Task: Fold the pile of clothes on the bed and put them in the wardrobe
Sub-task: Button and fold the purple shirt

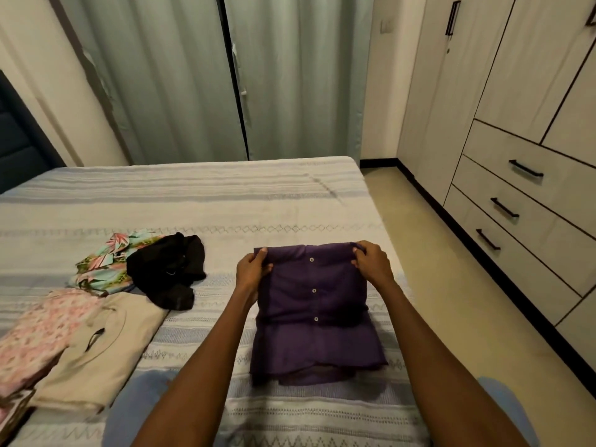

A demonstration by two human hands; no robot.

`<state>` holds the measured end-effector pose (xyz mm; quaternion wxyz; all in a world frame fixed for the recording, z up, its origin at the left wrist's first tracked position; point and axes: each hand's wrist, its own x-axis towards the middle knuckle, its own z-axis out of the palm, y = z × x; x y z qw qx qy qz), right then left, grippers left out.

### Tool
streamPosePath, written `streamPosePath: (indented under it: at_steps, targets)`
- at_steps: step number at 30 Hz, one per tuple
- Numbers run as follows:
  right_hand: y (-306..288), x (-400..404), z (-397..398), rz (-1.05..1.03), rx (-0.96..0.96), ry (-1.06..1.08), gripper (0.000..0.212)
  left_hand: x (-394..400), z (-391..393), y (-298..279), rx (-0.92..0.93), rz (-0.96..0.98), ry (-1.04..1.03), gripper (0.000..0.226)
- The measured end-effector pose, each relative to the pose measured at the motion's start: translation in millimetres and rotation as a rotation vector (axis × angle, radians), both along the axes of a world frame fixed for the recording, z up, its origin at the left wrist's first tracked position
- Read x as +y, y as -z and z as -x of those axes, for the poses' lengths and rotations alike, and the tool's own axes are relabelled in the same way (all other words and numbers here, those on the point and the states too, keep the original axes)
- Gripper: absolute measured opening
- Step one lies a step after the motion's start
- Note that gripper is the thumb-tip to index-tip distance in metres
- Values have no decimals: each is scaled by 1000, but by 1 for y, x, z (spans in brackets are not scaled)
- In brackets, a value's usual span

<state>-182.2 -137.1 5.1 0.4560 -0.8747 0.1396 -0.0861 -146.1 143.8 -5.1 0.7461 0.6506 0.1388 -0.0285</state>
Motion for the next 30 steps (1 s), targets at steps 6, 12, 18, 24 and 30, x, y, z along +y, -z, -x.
streamPosePath:
  at_steps: [6,12,18,24,30]
  targets:
    - [49,-7,55,-112,-120,0,16,17,34,11,45,70,19,18]
    - [99,-8,130,-33,-68,-31,35,30,100,44,144,-245,262,39]
    - [120,-1,155,168,76,-94,26,33,125,77,159,-794,537,23]
    - [89,35,129,392,-204,51,20,12,116,66,-217,-1356,393,27]
    - [127,89,89,616,-109,-192,50,-32,105,104,-300,-1405,548,71]
